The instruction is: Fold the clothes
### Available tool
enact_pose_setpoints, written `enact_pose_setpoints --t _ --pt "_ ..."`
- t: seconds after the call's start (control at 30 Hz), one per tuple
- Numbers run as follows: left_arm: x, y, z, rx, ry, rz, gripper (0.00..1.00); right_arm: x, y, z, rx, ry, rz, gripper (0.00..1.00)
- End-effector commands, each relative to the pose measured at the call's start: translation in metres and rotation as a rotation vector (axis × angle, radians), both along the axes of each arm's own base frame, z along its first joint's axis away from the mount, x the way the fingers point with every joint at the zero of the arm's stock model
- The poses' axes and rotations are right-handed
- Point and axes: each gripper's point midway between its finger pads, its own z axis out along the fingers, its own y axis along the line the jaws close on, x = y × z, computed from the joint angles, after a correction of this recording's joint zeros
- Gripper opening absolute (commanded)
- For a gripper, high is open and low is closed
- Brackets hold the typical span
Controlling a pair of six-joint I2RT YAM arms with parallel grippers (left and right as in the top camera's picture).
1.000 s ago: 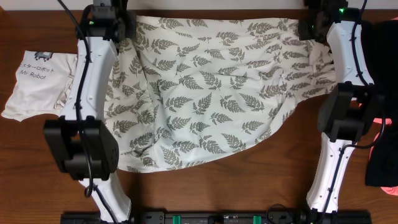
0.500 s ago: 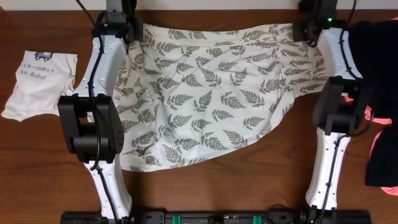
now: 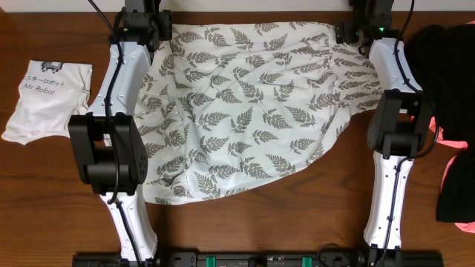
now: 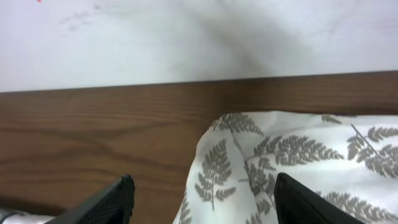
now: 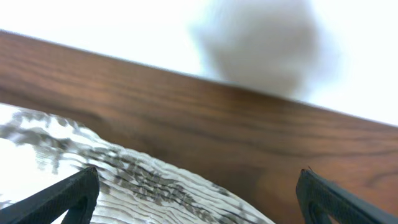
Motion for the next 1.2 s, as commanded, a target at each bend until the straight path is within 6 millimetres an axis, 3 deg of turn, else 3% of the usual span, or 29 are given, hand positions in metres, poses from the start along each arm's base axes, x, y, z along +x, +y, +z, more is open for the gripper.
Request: enact_pose_setpoints --t 0.0,0.1,0.13,0.2,0.3,0.5,0.63,0.8,0.97,1.17 --pt "-0.011 0.006 0.054 -0.022 -0.084 0.036 0.72 0.003 0.0 0.09 -0.041 -0.137 -0.003 0.99" --pt "-0.023 0.006 0.07 -0.073 -0.089 0.074 0.72 -0.004 0.002 0.122 -0.04 -0.164 -0.003 0.99" --pt "-0.036 0.006 0.071 -0.119 -0.055 0.113 0.72 -0.018 0.006 0.136 -0.03 -0.13 -0.003 0.99" --pt "-0.053 0.007 0.062 -0.132 0.018 0.134 0.72 -0.035 0.011 0.143 -0.013 -0.072 -0.008 0.99" --pt "-0.08 0.007 0.037 -0.155 0.159 0.179 0.73 -0.068 0.014 0.143 0.035 0.049 -0.043 0.99" --pt "-0.125 0.007 0.002 -0.196 0.368 0.278 0.74 -0.129 0.034 0.118 0.166 0.315 -0.052 0.99" --pt "-0.131 0.007 -0.01 -0.191 0.404 0.281 0.77 -0.153 0.051 0.102 0.253 0.441 -0.026 0.99" --pt "-0.137 -0.01 -0.034 -0.248 0.468 0.235 0.78 -0.169 0.052 0.093 0.261 0.519 -0.04 0.99" --pt "-0.141 -0.012 -0.056 -0.25 0.506 0.232 0.78 -0.185 0.055 0.088 0.258 0.586 -0.043 0.99" --pt "-0.138 -0.031 -0.061 -0.303 0.504 0.178 0.78 -0.203 0.057 0.067 0.25 0.679 -0.054 0.97"
